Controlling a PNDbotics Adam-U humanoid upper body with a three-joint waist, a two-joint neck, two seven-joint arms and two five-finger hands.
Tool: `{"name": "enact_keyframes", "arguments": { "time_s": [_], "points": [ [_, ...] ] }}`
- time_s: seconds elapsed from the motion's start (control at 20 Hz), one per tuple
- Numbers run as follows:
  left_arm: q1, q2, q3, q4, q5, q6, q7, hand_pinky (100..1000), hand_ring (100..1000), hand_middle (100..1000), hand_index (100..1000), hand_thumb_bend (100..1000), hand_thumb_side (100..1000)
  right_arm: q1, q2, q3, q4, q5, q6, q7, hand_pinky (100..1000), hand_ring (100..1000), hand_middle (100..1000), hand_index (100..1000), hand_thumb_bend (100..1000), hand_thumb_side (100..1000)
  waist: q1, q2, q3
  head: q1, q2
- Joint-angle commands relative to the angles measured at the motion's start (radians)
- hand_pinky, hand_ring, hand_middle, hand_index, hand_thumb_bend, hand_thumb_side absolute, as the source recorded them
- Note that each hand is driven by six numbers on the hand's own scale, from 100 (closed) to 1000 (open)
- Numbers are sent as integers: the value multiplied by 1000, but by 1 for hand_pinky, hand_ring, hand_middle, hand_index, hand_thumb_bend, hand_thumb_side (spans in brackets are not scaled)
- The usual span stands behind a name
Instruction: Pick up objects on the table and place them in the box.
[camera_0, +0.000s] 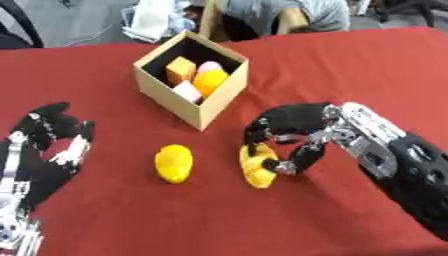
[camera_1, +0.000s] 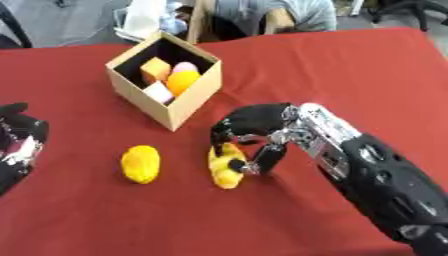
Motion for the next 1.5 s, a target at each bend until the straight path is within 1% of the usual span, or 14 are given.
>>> {"name": "enact_keyframes", "arguments": {
  "time_s": [0.05, 0.3, 0.5, 0.55, 0.6, 0.65, 0.8, 0.95, 1.15, 1.25, 1.35, 1.4, 1.45, 1.5],
  "points": [
    [-5, 15, 5, -15, -6, -2, -1, 666, 568, 551, 764, 414, 362, -40, -42, -28, -46, -6, 16, -36, 787, 771, 716, 398, 115, 100, -13, -12, 1, 0, -14],
    [-4, 15, 6, -17, -6, 0, 3, 665, 566, 550, 763, 421, 359, -107, -69, -77, -61, -41, 67, -67, 789, 766, 716, 402, 136, 100, -12, -16, 3, 5, -14],
    [-5, 13, 1, -17, -6, 1, 0, 664, 566, 550, 763, 420, 359, -187, -52, -129, 1, -52, 116, -101, 783, 761, 712, 401, 128, 100, -10, -19, 10, 3, -14],
    [-6, 12, 0, -18, -6, 1, -1, 664, 566, 549, 763, 420, 359, -212, -40, -145, 26, -47, 131, -110, 782, 761, 713, 402, 129, 100, -9, -19, 13, 1, -15],
    [-8, 10, -2, -18, -5, 0, -3, 664, 565, 549, 763, 419, 360, -238, -25, -162, 53, -37, 147, -117, 782, 760, 716, 414, 100, 100, -6, -19, 18, -1, -16],
    [-9, 8, -3, -19, -5, 1, -4, 663, 565, 549, 763, 423, 358, -262, -9, -177, 81, -23, 163, -120, 782, 760, 717, 414, 146, 100, -4, -18, 22, -3, -17],
    [-12, 5, -8, -20, -2, 1, -8, 663, 564, 549, 763, 424, 358, -316, 51, -221, 165, 26, 213, -125, 776, 760, 714, 414, 131, 100, 1, -17, 37, -15, -22],
    [-18, 2, -18, -21, 1, 2, -18, 663, 563, 548, 762, 426, 358, -343, 112, -262, 251, 79, 265, -135, 769, 762, 711, 425, 103, 100, 4, -14, 59, -33, -27],
    [-25, -1, -29, -23, 5, 2, -30, 663, 562, 546, 762, 427, 358, -363, 182, -307, 362, 147, 328, -177, 761, 766, 712, 459, 100, 100, 5, -10, 93, -54, -32],
    [-27, -2, -33, -24, 7, 3, -34, 663, 562, 544, 763, 428, 357, -373, 212, -326, 421, 183, 344, -210, 759, 771, 722, 555, 100, 100, 6, -9, 107, -60, -34],
    [-26, -3, -34, -25, 8, 3, -36, 663, 562, 543, 763, 428, 358, -382, 236, -334, 480, 219, 337, -247, 763, 777, 737, 658, 112, 100, 8, -8, 113, -64, -33],
    [-26, -3, -34, -25, 8, 3, -36, 663, 561, 542, 763, 428, 358, -385, 244, -336, 508, 237, 327, -264, 769, 786, 754, 744, 150, 172, 9, -8, 113, -65, -33],
    [-26, -4, -34, -24, 9, 4, -36, 663, 561, 542, 763, 428, 358, -389, 251, -335, 536, 254, 315, -281, 769, 787, 758, 777, 172, 224, 9, -8, 112, -65, -32],
    [-25, -4, -34, -24, 9, 4, -36, 663, 561, 542, 763, 428, 358, -392, 257, -336, 562, 270, 301, -297, 771, 789, 765, 830, 219, 316, 9, -8, 110, -64, -31]
  ]
}}
